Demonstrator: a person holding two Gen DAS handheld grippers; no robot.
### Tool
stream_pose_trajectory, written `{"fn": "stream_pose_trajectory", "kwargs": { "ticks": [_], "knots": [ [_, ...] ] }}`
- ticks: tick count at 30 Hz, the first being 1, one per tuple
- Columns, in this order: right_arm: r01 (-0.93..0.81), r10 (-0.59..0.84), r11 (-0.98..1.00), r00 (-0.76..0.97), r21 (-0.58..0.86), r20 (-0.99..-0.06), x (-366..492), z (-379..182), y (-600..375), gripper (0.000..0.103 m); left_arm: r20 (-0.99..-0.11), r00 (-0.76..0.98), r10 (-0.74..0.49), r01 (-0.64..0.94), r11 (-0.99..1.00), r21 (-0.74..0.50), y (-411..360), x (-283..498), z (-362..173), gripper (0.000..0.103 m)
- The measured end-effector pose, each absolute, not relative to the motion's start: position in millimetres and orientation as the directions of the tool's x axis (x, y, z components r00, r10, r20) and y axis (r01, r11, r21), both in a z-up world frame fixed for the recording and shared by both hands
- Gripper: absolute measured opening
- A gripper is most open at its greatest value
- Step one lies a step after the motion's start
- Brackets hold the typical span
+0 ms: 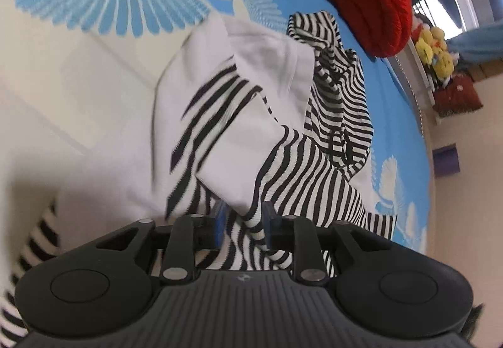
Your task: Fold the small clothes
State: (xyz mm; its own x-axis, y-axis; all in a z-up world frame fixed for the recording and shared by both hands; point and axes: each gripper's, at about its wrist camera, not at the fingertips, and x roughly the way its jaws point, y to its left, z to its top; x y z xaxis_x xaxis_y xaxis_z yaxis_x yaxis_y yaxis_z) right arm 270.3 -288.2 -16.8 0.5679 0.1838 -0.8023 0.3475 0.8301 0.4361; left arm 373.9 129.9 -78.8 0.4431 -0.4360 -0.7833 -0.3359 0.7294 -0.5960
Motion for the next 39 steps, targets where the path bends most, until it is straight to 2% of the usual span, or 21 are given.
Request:
{"fn": "stream_pose_trajectory", "kwargs": {
  "ticks": [5, 10, 11, 12, 15, 20, 24, 27, 29, 32, 37, 38, 39],
  "knots": [
    [0.539, 0.079, 0.763, 0.47, 0.357, -0.879, 267, -43, -333, 0.015, -0.801, 0.438, -0.408, -0.406, 0.705, -0.581, 128, 382, -95, 0.028],
    [0.561, 0.058, 0.753, 0.464, 0.344, -0.884, 266, -46, -345, 0.015, -0.803, 0.471, -0.365, -0.451, 0.682, -0.575, 131, 386, -100, 0.027],
    [0.561, 0.056, 0.754, 0.464, 0.342, -0.884, 266, -46, -346, 0.015, -0.803, 0.475, -0.36, -0.446, 0.688, -0.573, 131, 387, -99, 0.024],
    [0.565, 0.052, 0.752, 0.463, 0.34, -0.885, 266, -46, -347, 0.015, -0.805, 0.482, -0.347, -0.437, 0.701, -0.564, 130, 386, -96, 0.008],
    [0.59, 0.03, 0.738, 0.456, 0.327, -0.889, 266, -46, -354, 0.015, -0.79, 0.538, -0.294, -0.388, 0.746, -0.542, 130, 375, -69, 0.005],
    [0.575, 0.031, 0.725, 0.524, 0.38, -0.851, 259, -24, -350, 0.018, -0.744, 0.648, -0.161, -0.33, 0.821, -0.466, 127, 326, 1, 0.005],
    [0.482, 0.088, 0.765, 0.578, 0.426, -0.812, 258, -9, -327, 0.021, -0.837, 0.545, -0.046, -0.42, 0.849, -0.32, 135, 303, -5, 0.013],
    [0.528, 0.088, 0.756, 0.505, 0.388, -0.858, 257, -25, -321, 0.021, -0.822, 0.569, -0.008, -0.397, 0.873, -0.284, 139, 307, -2, 0.013],
    [0.567, 0.082, 0.74, 0.459, 0.362, -0.885, 255, -36, -321, 0.021, -0.792, 0.609, -0.049, -0.311, 0.903, -0.295, 136, 315, 1, 0.016],
    [0.581, 0.047, 0.745, 0.443, 0.326, -0.896, 254, -38, -319, 0.021, -0.811, 0.562, -0.163, -0.216, 0.917, -0.334, 131, 332, -18, 0.019],
    [0.551, 0.032, 0.771, 0.467, 0.32, -0.883, 258, -32, -314, 0.021, -0.914, 0.366, -0.174, -0.319, 0.9, -0.298, 142, 346, -76, 0.019],
    [0.554, 0.034, 0.772, 0.453, 0.311, -0.891, 258, -36, -314, 0.021, -0.919, 0.363, -0.151, -0.335, 0.9, -0.28, 145, 347, -78, 0.024],
    [0.567, 0.037, 0.765, 0.436, 0.306, -0.899, 257, -40, -316, 0.021, -0.918, 0.371, -0.137, -0.33, 0.905, -0.269, 145, 349, -74, 0.025]
  ]
}}
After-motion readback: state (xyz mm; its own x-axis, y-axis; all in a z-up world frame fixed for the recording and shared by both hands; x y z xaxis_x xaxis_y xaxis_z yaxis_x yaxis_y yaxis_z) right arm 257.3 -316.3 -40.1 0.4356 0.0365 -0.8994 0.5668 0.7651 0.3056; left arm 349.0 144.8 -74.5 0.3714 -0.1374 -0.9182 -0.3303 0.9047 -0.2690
